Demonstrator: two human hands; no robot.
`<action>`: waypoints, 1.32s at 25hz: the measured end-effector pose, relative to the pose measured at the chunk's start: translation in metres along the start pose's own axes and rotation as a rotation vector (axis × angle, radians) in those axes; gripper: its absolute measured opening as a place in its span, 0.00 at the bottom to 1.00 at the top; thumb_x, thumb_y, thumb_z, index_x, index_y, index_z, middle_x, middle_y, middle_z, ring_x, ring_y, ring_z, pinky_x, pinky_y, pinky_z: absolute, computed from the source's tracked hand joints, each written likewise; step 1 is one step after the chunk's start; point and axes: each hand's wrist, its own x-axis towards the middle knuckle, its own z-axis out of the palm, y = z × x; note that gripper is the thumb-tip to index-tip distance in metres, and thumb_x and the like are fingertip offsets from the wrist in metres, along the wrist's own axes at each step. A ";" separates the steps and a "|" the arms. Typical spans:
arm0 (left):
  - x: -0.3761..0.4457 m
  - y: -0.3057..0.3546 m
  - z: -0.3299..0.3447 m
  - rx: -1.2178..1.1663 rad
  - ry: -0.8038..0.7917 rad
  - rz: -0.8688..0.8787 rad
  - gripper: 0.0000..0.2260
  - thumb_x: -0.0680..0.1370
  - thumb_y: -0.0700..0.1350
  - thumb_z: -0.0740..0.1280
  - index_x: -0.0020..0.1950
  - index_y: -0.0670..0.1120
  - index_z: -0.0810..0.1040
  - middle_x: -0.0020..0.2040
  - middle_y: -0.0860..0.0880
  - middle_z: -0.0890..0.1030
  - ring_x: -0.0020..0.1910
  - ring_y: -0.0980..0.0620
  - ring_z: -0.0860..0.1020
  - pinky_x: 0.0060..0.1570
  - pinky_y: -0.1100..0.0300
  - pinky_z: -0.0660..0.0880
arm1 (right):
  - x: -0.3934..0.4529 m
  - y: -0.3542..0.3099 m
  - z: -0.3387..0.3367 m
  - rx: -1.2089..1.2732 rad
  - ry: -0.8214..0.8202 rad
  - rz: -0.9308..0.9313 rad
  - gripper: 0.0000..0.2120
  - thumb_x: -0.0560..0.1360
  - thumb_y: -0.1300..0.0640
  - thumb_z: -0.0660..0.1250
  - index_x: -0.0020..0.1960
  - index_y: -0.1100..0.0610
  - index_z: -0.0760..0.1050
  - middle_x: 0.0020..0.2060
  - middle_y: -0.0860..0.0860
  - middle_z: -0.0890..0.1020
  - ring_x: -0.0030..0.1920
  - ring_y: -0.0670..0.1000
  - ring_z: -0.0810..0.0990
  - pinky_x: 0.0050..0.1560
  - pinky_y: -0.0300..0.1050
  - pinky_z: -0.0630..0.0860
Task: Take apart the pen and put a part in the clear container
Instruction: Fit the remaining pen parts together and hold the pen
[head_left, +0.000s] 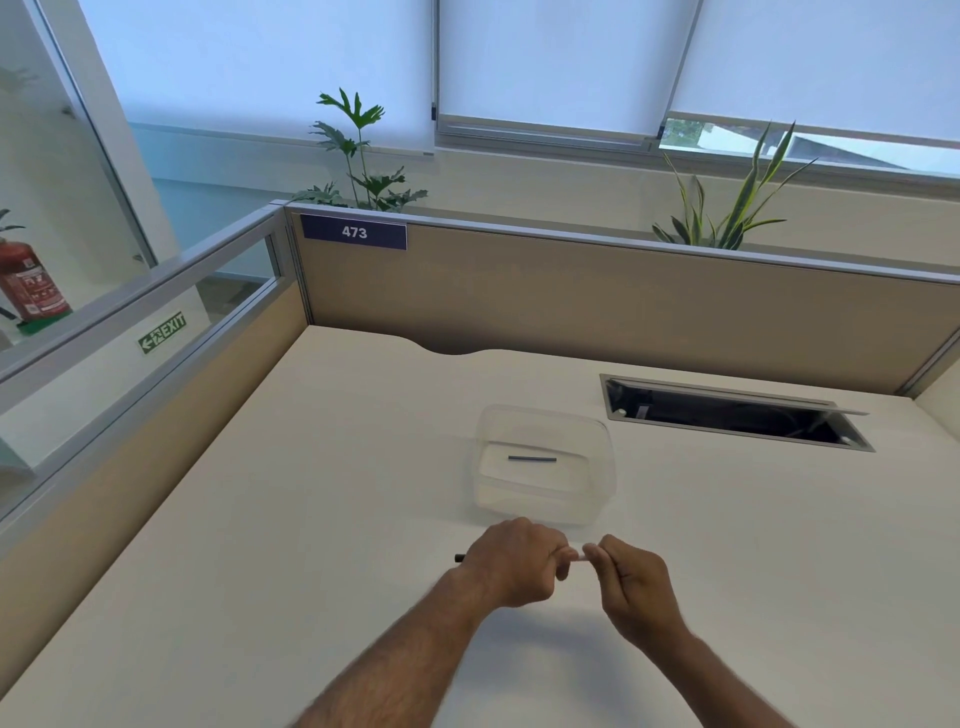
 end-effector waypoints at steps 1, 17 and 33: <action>0.000 -0.001 0.000 -0.002 -0.006 0.000 0.11 0.80 0.46 0.61 0.42 0.49 0.81 0.42 0.46 0.84 0.38 0.46 0.79 0.41 0.50 0.80 | 0.001 0.000 0.001 0.014 -0.003 0.016 0.18 0.79 0.54 0.62 0.31 0.56 0.69 0.24 0.41 0.64 0.25 0.42 0.61 0.26 0.36 0.59; 0.003 -0.011 -0.002 0.017 0.306 0.063 0.09 0.74 0.55 0.70 0.45 0.51 0.85 0.35 0.50 0.84 0.32 0.50 0.77 0.32 0.59 0.72 | 0.012 -0.026 0.007 0.621 -0.224 0.749 0.27 0.83 0.46 0.58 0.26 0.54 0.66 0.21 0.52 0.66 0.17 0.51 0.64 0.21 0.38 0.61; 0.001 -0.014 -0.011 -0.227 -0.086 -0.023 0.16 0.81 0.47 0.62 0.37 0.46 0.83 0.34 0.52 0.78 0.34 0.53 0.75 0.38 0.59 0.73 | 0.006 -0.007 0.003 -0.074 -0.098 -0.081 0.16 0.82 0.51 0.58 0.37 0.56 0.71 0.28 0.44 0.70 0.27 0.47 0.68 0.29 0.35 0.64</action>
